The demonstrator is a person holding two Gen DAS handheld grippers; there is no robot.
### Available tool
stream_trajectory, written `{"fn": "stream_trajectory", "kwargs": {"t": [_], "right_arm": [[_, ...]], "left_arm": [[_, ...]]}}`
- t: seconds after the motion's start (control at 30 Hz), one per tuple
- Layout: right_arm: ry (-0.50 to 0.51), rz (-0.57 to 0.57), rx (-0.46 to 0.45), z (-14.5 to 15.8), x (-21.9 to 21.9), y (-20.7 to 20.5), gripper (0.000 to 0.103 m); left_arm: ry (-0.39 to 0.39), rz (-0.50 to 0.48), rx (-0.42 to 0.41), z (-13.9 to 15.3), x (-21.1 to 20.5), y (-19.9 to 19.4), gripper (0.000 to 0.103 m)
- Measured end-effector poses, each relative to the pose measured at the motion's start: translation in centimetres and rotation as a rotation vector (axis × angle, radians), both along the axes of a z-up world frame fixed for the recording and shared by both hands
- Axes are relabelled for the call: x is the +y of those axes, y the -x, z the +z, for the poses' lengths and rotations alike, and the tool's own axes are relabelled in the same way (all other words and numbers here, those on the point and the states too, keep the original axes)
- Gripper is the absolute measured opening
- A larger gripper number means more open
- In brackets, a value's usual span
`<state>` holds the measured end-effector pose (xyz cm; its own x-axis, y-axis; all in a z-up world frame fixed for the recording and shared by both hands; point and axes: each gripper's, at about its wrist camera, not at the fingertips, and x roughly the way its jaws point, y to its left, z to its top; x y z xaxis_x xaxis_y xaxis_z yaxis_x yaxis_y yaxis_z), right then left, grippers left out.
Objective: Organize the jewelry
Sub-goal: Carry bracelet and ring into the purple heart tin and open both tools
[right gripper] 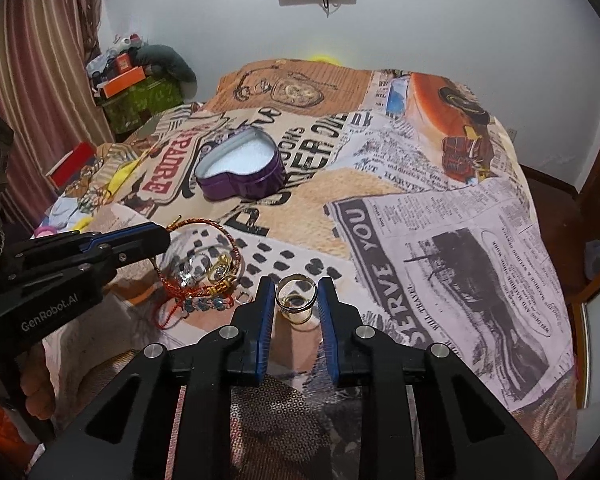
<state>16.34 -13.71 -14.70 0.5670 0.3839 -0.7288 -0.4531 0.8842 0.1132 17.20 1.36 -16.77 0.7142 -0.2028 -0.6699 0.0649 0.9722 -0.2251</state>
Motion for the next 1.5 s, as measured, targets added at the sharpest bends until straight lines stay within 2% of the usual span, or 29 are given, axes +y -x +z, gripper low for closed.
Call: {"fn": "stream_trajectory", "kwargs": {"t": [0.43, 0.77, 0.97, 1.2, 1.5], "right_arm": [[-0.035, -0.02, -0.106, 4.2, 0.8, 0.3, 0.02], [-0.065, -0.027, -0.175, 6.5, 2.5, -0.6, 0.02], [-0.058, -0.021, -0.209, 7.0, 3.9, -1.7, 0.02], [-0.043, 0.004, -0.215, 6.6, 5.4, -3.4, 0.02], [-0.015, 0.073, -0.15, 5.3, 7.2, -7.0, 0.02]], "left_arm": [[-0.032, 0.043, -0.141, 5.3, 1.3, 0.8, 0.006], [-0.066, 0.088, -0.2, 7.2, 3.3, -0.3, 0.006], [-0.106, 0.109, -0.216, 7.4, 4.5, -1.5, 0.006], [-0.11, 0.119, -0.201, 6.8, 5.9, -3.8, 0.006], [-0.077, 0.103, -0.109, 3.4, 6.5, -7.7, 0.006]]}}
